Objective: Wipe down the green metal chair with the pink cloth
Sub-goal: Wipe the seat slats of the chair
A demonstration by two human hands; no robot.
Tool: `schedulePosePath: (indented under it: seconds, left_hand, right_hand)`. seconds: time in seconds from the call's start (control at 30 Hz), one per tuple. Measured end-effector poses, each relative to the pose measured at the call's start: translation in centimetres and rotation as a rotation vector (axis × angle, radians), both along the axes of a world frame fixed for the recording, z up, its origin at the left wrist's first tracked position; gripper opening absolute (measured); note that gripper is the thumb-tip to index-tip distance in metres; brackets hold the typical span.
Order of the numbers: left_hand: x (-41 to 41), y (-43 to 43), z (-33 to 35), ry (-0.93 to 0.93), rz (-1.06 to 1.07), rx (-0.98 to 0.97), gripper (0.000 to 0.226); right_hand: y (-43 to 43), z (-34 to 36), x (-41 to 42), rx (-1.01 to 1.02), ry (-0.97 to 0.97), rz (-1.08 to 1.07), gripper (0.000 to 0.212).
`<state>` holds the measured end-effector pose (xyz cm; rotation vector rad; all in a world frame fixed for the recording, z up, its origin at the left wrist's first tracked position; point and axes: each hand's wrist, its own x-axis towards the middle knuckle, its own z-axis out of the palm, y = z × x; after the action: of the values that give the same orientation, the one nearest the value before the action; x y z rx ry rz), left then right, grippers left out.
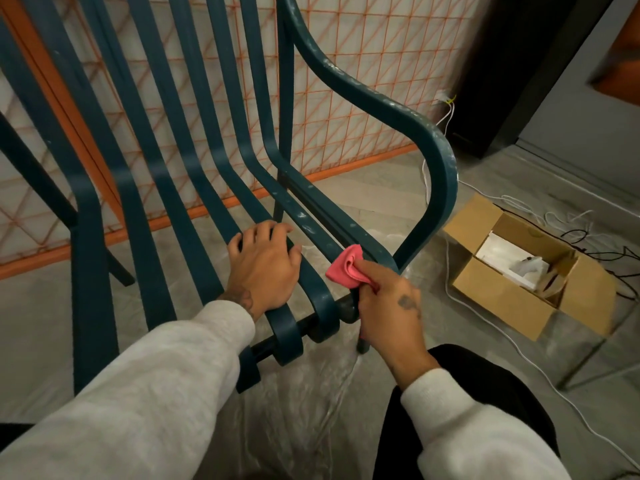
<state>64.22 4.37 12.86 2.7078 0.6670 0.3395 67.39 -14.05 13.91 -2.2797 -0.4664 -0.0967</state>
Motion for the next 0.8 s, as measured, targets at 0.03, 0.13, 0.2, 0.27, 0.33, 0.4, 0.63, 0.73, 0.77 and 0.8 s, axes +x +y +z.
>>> schedulePosePath:
  seconds: [0.03,0.13,0.2,0.27,0.33,0.4,0.63,0.73,0.77,0.8]
  left_hand:
    - [0.0,-0.1,0.1,0.000,0.005,0.000,0.044]
    - [-0.1,-0.3,0.3,0.006,0.011,-0.011,0.046]
    - [0.0,-0.3,0.3,0.005,0.005,-0.023,0.048]
    - [0.0,-0.1,0.3,-0.005,0.012,-0.033,0.049]
    - [0.1,0.0,0.3,-0.002,0.026,-0.040,0.050]
    - [0.2,0.0,0.3,0.012,0.032,-0.040,0.051]
    - [0.7,1.4,1.3,0.088,0.045,-0.089,0.063]
    - [1.2,2.9,1.6,0.120,0.087,-0.084,0.061]
    - [1.4,3.6,1.7,0.123,0.102,-0.083,0.060]
    - [1.4,4.4,1.7,0.128,0.117,-0.067,0.059]
  right_hand:
    - [0.3,0.0,0.7,-0.074,-0.034,0.035,0.035]
    - [1.7,0.8,2.2,-0.288,-0.070,0.128,0.038]
    - [2.9,1.5,3.0,-0.446,-0.088,0.179,0.037]
    - [4.2,2.6,3.6,-0.604,-0.076,0.234,0.034]
    - [5.5,3.7,4.2,-0.641,-0.052,0.261,0.034]
    - [6.5,4.4,4.6,-0.612,-0.005,0.279,0.038]
    - [4.2,4.9,4.4,-0.665,0.000,0.352,0.043]
    - [2.1,5.6,5.0,-0.636,0.061,0.399,0.047]
    - [1.8,6.1,5.6,-0.576,0.103,0.393,0.049]
    - [1.8,6.3,6.3,-0.511,0.124,0.373,0.050]
